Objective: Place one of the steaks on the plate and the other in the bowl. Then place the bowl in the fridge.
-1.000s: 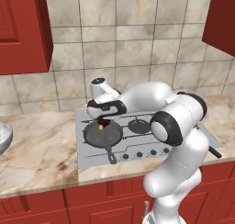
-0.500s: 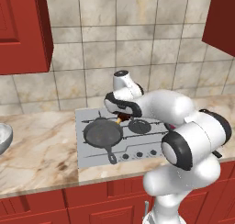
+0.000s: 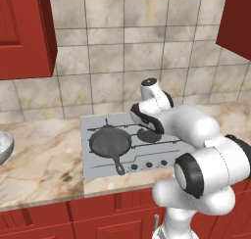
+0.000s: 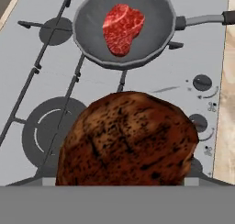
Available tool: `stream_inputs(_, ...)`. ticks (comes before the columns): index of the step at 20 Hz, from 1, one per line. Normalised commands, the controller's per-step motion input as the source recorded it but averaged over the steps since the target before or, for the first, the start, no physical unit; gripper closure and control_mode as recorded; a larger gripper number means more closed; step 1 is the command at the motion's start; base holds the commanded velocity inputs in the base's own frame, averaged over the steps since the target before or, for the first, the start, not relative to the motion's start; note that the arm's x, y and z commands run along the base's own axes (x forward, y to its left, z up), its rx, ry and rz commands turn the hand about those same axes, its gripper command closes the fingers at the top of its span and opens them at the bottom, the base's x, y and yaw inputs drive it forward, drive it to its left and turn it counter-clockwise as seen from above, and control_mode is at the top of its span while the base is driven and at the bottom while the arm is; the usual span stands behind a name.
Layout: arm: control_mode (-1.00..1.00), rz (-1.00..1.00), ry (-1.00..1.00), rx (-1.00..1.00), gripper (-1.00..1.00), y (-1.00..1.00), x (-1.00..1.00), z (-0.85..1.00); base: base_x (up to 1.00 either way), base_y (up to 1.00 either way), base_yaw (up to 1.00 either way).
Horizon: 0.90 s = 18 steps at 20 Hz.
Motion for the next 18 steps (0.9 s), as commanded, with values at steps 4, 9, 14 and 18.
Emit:
stream_inputs(4, -1.0, -0.55, 0.0, 0.03, 1.0, -0.97, -0.13, 0.16, 0.0, 0.0, 0.0)
stream_inputs(9, -1.0, -0.48, -0.01, 0.03, 1.0, -1.0, -0.14, 0.04, 0.0, 0.0, 0.0)
stream_inputs(14, -1.0, -0.36, -0.17, 0.01, 1.0, -1.0, -0.21, 0.0, 0.0, 0.0, 0.0)
stream_inputs(18, -1.0, -0.33, -0.22, 0.01, 1.0, -1.0, -0.27, 0.0, 0.0, 0.0, 0.0)
